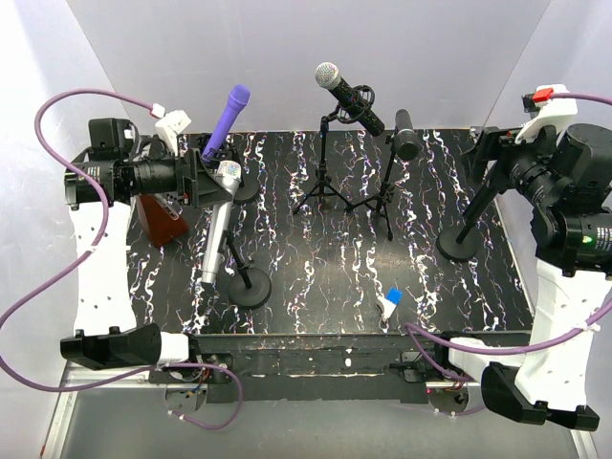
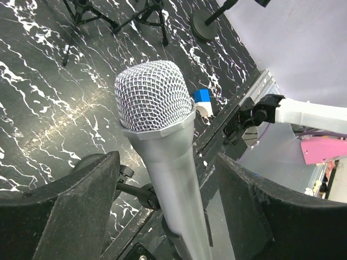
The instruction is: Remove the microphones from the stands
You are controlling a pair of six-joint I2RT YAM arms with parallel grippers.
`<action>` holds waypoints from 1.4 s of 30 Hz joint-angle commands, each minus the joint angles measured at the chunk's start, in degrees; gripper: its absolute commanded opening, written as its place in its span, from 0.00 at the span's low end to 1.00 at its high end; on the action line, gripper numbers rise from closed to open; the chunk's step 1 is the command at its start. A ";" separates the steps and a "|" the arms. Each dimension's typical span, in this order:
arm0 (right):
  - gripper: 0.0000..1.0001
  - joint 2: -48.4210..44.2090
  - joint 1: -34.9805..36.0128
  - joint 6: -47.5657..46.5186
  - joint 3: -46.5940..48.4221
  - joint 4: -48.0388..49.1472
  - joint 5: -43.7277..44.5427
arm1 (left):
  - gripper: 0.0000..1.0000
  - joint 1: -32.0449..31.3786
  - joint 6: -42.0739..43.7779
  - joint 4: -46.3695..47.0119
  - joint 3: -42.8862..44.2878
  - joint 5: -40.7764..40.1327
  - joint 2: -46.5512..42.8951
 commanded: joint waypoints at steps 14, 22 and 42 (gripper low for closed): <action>0.79 -1.73 0.06 -5.01 0.25 3.68 -19.56 | 0.35 -8.49 1.71 1.99 -4.78 10.92 2.46; 0.75 0.47 3.31 -3.16 4.82 3.07 -25.55 | 0.11 -10.50 4.43 4.11 -2.41 14.70 6.32; 0.76 7.94 21.59 -6.68 12.04 -2.47 -27.14 | 0.00 -21.41 13.57 -0.38 15.53 10.14 18.02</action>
